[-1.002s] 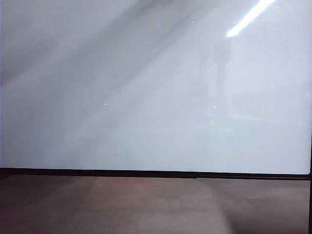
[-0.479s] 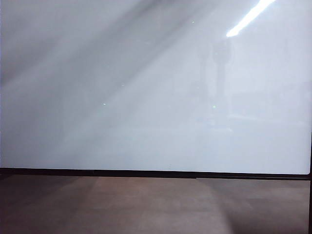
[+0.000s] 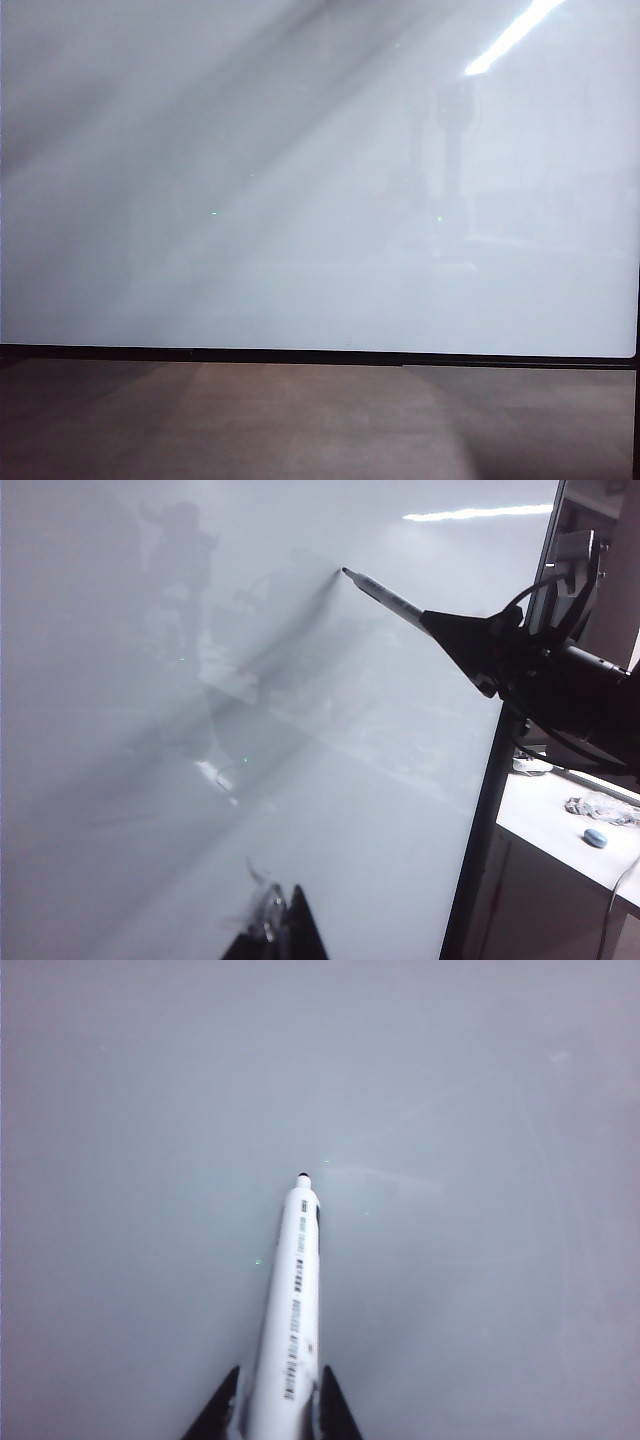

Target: Reach to the right to find the marker pen, pick it up, and write the number 17 on the whiteboard.

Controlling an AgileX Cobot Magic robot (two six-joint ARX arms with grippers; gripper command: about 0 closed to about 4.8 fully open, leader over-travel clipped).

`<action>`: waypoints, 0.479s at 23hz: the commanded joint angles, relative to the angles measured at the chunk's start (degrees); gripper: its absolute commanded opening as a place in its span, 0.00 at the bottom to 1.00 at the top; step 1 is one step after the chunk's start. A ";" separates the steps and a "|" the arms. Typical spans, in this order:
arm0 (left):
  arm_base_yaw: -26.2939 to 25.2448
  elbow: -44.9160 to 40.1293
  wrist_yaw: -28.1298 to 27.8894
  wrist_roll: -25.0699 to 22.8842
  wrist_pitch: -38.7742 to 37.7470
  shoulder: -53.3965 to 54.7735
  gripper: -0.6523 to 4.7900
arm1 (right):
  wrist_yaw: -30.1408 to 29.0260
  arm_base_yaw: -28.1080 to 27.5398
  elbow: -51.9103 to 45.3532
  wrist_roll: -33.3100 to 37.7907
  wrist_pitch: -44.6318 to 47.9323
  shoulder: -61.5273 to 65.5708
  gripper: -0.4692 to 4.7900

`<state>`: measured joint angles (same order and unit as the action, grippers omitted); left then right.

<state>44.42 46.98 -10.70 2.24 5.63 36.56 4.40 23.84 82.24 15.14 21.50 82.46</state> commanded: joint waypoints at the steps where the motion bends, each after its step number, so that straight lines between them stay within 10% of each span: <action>1: 0.09 0.13 0.00 -0.09 0.94 -0.04 0.11 | -0.02 -0.07 0.17 -0.22 0.22 -0.22 0.09; 11: 0.09 0.13 0.02 -0.09 0.92 -0.04 0.11 | -0.02 -0.55 0.17 -0.22 -0.24 -0.20 0.08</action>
<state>44.42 46.98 -10.70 2.24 5.63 36.53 4.34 23.22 82.24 15.11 20.51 82.46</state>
